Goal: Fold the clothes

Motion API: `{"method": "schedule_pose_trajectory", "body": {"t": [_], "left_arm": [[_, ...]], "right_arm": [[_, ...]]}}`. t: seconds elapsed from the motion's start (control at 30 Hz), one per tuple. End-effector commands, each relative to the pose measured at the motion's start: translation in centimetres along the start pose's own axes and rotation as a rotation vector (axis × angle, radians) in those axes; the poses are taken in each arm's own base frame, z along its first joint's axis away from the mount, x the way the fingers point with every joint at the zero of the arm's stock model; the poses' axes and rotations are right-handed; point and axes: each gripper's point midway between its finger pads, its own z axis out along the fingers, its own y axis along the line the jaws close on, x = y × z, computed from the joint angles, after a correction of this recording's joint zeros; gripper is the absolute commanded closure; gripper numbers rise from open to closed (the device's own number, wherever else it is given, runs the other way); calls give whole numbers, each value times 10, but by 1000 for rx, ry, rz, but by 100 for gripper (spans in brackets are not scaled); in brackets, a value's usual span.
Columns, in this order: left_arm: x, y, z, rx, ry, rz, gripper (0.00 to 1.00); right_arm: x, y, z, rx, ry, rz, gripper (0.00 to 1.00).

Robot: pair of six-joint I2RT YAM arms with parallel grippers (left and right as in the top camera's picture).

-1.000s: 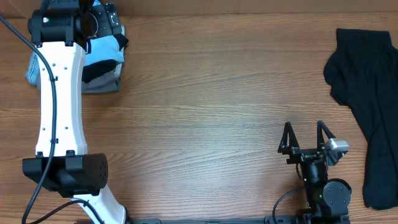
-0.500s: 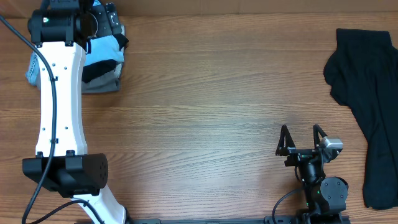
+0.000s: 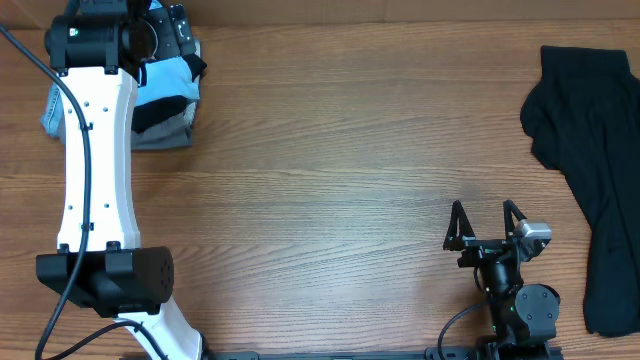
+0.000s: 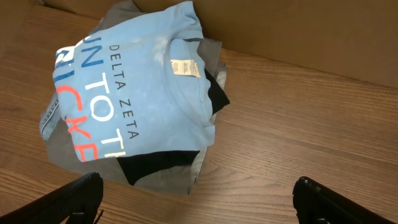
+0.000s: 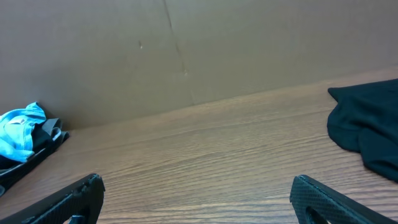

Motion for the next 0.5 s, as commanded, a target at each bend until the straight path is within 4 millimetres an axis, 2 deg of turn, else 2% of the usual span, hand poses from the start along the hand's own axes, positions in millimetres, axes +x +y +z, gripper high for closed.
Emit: {"method": "schedule_pose_trajectory", "body": {"t": [0.0,0.47], "left_arm": [[0,-3,2,6,3,-11,0],[1,-3,4,5,8,-10,0]], "right_arm": [[2,0,0,-4,-2,-8,0],[2,0,0,-4,-2,-8,0]]}}
